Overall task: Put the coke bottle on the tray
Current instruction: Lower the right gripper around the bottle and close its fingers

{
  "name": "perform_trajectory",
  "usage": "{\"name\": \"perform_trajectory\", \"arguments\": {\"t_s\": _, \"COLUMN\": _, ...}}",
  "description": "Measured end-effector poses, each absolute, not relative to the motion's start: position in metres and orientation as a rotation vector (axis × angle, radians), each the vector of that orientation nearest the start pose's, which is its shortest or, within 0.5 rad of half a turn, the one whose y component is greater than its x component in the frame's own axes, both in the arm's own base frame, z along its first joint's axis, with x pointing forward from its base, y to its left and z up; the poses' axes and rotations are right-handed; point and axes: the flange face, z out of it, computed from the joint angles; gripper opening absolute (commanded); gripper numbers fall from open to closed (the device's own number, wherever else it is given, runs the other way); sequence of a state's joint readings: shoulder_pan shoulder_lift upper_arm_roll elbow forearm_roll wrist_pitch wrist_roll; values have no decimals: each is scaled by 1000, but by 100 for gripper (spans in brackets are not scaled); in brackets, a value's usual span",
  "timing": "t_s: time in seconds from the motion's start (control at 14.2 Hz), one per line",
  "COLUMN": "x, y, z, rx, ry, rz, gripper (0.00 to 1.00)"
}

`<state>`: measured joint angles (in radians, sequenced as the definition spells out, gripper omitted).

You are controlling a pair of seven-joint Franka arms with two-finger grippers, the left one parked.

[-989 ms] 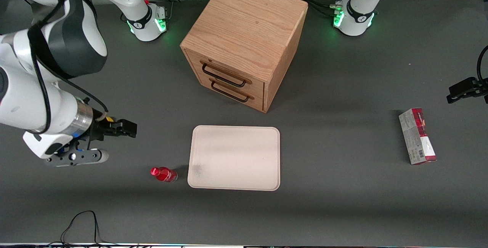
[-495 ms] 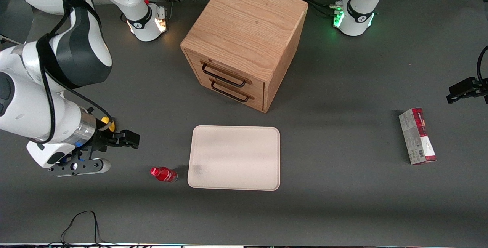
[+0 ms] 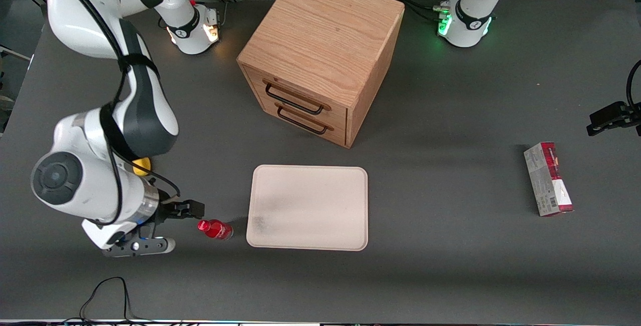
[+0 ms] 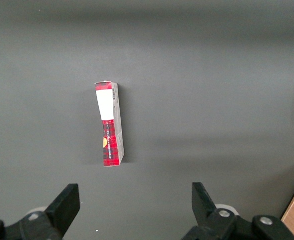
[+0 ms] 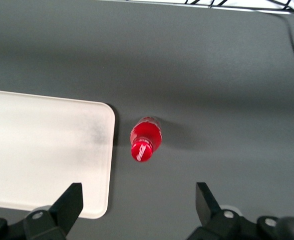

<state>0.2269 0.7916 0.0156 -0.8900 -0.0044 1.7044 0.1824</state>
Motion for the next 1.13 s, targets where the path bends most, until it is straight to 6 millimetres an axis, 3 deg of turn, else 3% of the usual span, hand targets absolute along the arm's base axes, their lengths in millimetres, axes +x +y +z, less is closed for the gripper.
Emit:
{"name": "perform_trajectory", "arguments": {"t_s": 0.57, "x": 756, "y": 184, "z": 344, "rx": -3140, "ry": -93, "rz": 45, "gripper": 100}}
{"name": "perform_trajectory", "arguments": {"t_s": 1.13, "x": 758, "y": 184, "z": 319, "rx": -3156, "ry": -99, "rz": 63, "gripper": 97}}
